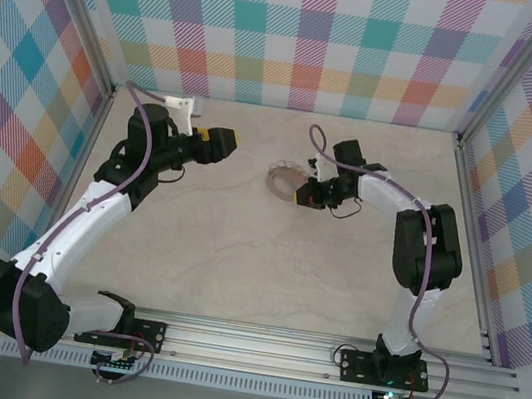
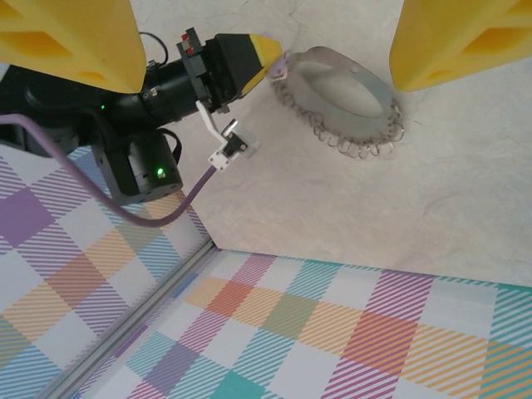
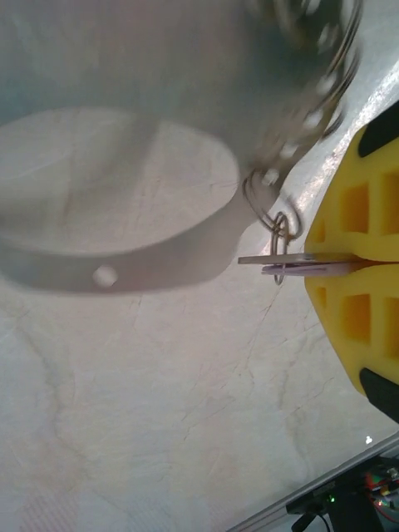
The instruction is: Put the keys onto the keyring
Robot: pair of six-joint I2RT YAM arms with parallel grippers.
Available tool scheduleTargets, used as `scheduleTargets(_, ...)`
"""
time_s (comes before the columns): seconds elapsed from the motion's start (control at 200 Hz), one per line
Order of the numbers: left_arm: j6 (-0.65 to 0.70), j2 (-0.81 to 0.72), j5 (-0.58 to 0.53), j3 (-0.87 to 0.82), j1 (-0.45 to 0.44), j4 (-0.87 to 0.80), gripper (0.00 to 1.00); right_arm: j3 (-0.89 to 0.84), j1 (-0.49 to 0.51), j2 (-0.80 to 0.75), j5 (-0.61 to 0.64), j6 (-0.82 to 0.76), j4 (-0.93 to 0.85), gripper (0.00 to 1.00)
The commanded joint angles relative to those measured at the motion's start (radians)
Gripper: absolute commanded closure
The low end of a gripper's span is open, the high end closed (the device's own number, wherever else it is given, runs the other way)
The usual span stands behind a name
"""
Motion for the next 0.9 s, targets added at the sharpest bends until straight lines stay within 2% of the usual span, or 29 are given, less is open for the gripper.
scheduleTargets(0.0, -0.025, -0.02, 0.023, -0.02, 0.012, 0.053, 0.23, -0.051, 0.003, -0.021, -0.059, 0.053, 0.096, 1.0)
scheduleTargets(0.545, -0.036, 0.019, 0.023, -0.018, -0.013, 0.078, 0.23, -0.254, 0.065, -0.048, -0.057, 0.139, 0.228, 1.0)
scheduleTargets(0.675, -0.035, 0.022, 0.023, -0.018, -0.014, 0.075, 0.22, -0.299, 0.085, -0.066, -0.058, 0.168, 0.264, 0.9)
scheduleTargets(0.8, -0.033, 0.018, 0.024, -0.021, -0.016, 0.073, 0.22, -0.376, 0.104, -0.122, -0.058, 0.208, 0.313, 0.66)
scheduleTargets(0.895, -0.032, 0.017, 0.031, -0.019, -0.017, 0.07, 0.22, -0.443, 0.105, -0.203, -0.036, 0.226, 0.324, 0.53)
